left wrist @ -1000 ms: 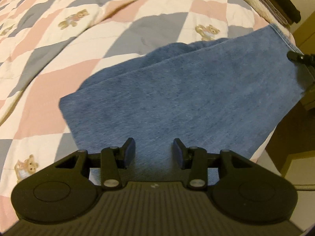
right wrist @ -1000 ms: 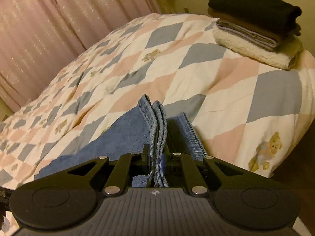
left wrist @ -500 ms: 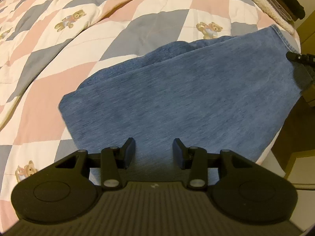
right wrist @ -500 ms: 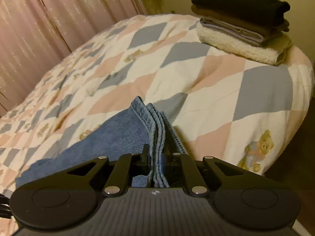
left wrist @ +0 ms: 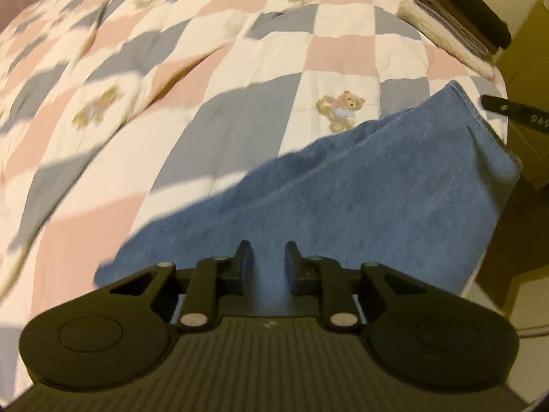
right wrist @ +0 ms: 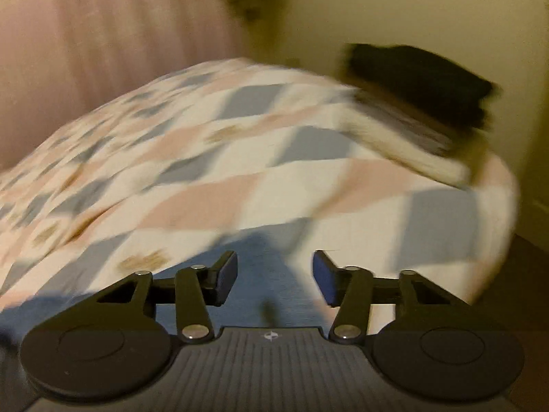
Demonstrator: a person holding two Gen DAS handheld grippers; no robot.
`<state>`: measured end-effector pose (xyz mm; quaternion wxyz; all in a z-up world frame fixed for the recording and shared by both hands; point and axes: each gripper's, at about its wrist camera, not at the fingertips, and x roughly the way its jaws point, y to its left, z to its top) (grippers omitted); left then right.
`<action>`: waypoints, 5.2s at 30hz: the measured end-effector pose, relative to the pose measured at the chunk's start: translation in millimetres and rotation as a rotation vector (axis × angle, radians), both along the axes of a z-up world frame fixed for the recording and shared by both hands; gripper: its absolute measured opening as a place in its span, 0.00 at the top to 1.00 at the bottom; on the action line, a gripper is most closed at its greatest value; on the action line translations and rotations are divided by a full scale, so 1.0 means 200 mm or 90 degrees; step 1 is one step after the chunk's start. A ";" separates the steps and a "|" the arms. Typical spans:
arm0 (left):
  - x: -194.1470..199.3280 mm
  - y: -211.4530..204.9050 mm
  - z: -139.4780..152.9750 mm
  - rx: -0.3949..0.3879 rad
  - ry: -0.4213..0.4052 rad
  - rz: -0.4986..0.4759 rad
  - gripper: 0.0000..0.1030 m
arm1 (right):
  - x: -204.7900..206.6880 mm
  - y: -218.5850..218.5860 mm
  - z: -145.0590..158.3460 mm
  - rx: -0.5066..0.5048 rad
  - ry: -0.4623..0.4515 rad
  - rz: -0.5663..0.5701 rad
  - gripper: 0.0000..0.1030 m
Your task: Fold clothes
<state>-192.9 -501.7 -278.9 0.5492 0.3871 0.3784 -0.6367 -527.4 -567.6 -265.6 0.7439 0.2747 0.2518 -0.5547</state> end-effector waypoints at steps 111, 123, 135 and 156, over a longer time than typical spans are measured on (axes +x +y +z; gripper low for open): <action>0.12 1.83 1.30 -0.206 -0.034 -0.222 0.01 | 0.62 2.34 1.03 0.094 -0.028 -0.290 0.02; 0.32 1.29 0.84 -0.132 -0.111 -0.329 0.15 | 0.73 2.09 0.79 0.070 0.031 -0.253 0.16; 0.42 0.93 0.07 -0.290 -0.528 -0.859 0.29 | 1.22 1.57 0.32 0.096 0.209 -0.062 0.26; 0.73 0.64 -0.63 -0.557 -0.658 -1.248 0.26 | 1.99 1.58 -0.50 -0.046 0.597 0.292 0.34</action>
